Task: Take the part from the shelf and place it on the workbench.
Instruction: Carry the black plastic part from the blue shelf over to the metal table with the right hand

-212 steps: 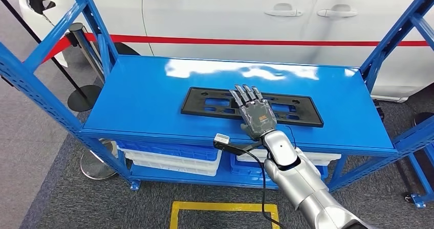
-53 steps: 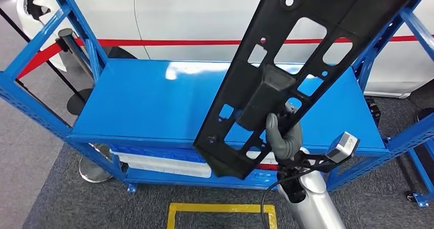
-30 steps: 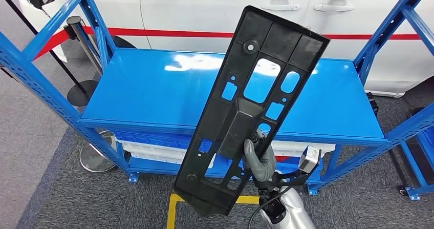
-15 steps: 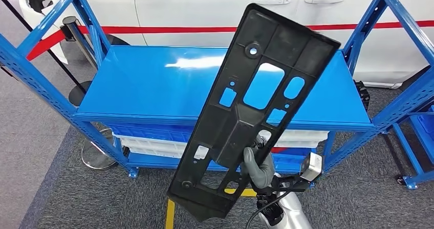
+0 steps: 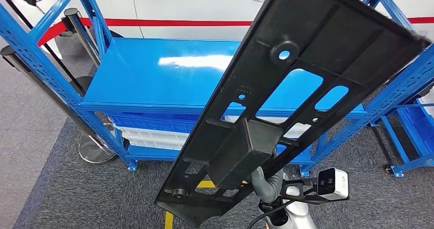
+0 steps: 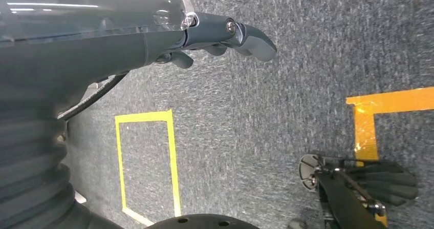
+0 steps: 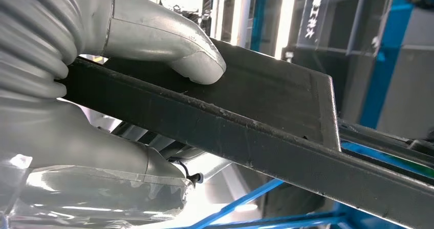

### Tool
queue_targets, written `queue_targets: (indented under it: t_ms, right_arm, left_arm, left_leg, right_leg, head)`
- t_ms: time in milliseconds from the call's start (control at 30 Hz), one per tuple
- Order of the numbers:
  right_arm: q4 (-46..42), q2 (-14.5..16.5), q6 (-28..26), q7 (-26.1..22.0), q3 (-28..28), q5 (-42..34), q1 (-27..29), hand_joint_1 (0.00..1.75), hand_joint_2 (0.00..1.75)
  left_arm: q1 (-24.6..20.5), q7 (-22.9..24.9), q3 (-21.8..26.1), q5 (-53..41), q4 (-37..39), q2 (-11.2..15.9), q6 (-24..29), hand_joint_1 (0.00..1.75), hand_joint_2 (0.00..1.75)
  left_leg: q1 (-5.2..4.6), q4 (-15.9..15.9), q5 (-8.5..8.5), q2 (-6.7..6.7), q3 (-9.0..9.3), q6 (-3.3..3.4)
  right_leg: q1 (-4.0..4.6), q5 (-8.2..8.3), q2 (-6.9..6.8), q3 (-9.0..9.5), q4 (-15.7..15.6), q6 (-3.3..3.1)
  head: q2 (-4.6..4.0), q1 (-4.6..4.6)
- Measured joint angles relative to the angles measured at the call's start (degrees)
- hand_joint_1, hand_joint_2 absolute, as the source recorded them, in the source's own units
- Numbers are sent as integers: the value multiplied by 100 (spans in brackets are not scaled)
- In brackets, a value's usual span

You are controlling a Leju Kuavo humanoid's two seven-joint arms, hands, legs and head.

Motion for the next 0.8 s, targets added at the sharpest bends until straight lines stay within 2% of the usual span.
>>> queue_targets:
  t_ms: [33,67,100,167,200,233,267,333,367,400,433,467,533,567,600,700,733,767,800]
  right_arm:
    - [-40,2,1,0,20,2,-18,175,175]
    - [-75,4,-1,5,37,3,-37,175,175]
    - [-97,8,-4,14,51,1,-57,175,175]
    - [-123,16,-9,42,68,-8,-85,175,175]
    - [-130,19,-11,55,74,-13,-100,175,175]
    - [-138,27,-11,66,83,-17,-114,175,175]
    - [-144,39,-12,74,90,-23,-126,175,175]
    - [-149,60,-12,85,103,-32,-142,175,175]
    - [-149,63,-12,92,105,-34,-143,175,175]
    - [-149,63,-12,103,106,-39,-145,175,175]
    - [-149,63,-11,117,107,-48,-151,175,175]
    - [-149,63,-11,133,109,-61,-161,175,175]
    - [-151,67,-10,160,114,-92,-198,175,175]
    - [-153,72,-10,170,119,-103,-216,175,175]
    - [-154,78,-10,179,127,-111,-232,175,175]
    - [-158,91,-19,214,147,-125,-259,175,175]
    - [-159,92,-29,224,149,-129,-270,175,175]
    - [-159,92,-41,233,149,-133,-283,175,175]
    - [-160,92,-55,241,150,-137,-293,175,175]
  left_arm:
    - [-1,10,0,3,0,-1,-1,0,175]
    - [-2,19,0,6,0,-1,-1,0,175]
    - [-4,26,0,8,0,-1,-1,0,175]
    - [-5,35,1,9,0,1,-1,0,175]
    - [-5,38,1,10,0,2,0,0,175]
    - [-3,39,1,10,0,3,0,0,175]
    - [-2,39,1,10,0,4,1,0,175]
    - [-1,39,1,11,0,5,1,0,175]
    - [-1,39,1,12,0,5,2,0,175]
    - [-2,39,1,12,0,5,2,0,175]
    - [-2,39,1,13,0,5,3,0,175]
    - [-2,39,1,15,0,5,4,0,175]
    - [-9,39,1,21,0,7,6,0,175]
    - [-13,39,1,23,0,7,7,0,175]
    - [-17,39,1,26,0,8,7,0,175]
    - [-20,39,1,28,1,-2,7,0,175]
    - [-22,40,2,29,2,-8,8,0,175]
    - [-22,40,2,29,2,-13,8,0,175]
    - [-24,39,3,30,2,-14,9,0,175]
  left_leg:
    - [-6,17,18,6,-24,-24]
    - [-12,27,40,14,-37,-56]
    - [-16,28,66,22,-46,-91]
    - [-20,8,120,39,-52,-169]
    - [-15,30,94,29,-74,-204]
    - [-10,118,-7,10,-115,-233]
    - [-4,311,-191,-14,-189,-255]
    - [11,978,-674,-46,-411,-284]
    - [13,1304,-833,-47,-497,-293]
    - [13,1485,-877,-47,-509,-297]
    - [13,1462,-811,-49,-422,-293]
    - [13,1217,-672,-58,-227,-281]
    - [8,437,-464,-147,284,-235]
    - [1,154,-423,-197,455,-210]
    - [-8,-4,-424,-235,538,-187]
    - [-1,-67,-352,-185,490,-94]
    - [13,-89,-302,-149,458,-46]
    - [27,-111,-247,-109,412,-5]
    - [24,-115,-198,-75,363,21]
  right_leg:
    - [15,70,-29,244,-373,-31]
    - [32,99,-48,400,-639,-66]
    - [50,92,-54,453,-757,-99]
    - [55,153,-30,415,-797,-174]
    - [44,193,-25,398,-822,-216]
    - [29,244,-19,369,-847,-262]
    - [16,295,-15,333,-866,-302]
    - [20,378,5,225,-862,-347]
    - [26,419,19,164,-854,-351]
    - [33,459,37,103,-843,-347]
    - [37,497,58,43,-827,-337]
    - [38,528,84,-11,-807,-324]
    - [41,577,130,-104,-754,-282]
    - [44,602,149,-135,-733,-251]
    - [45,629,166,-158,-719,-216]
    - [50,688,210,-200,-716,-103]
    - [50,602,195,-245,-646,-71]
    - [47,421,166,-327,-463,-42]
    - [33,168,127,-440,-167,-17]
  head:
    - [-1,-4]
    - [-1,-3]
    - [-1,-2]
    - [-1,6]
    - [-1,8]
    - [-1,3]
    - [-1,-3]
    - [-1,-16]
    - [-1,-18]
    - [-1,-16]
    - [-1,-17]
    - [-1,-17]
    - [-1,-18]
    - [-1,-15]
    - [-2,-18]
    - [-1,-21]
    - [0,-9]
    - [0,2]
    - [0,13]
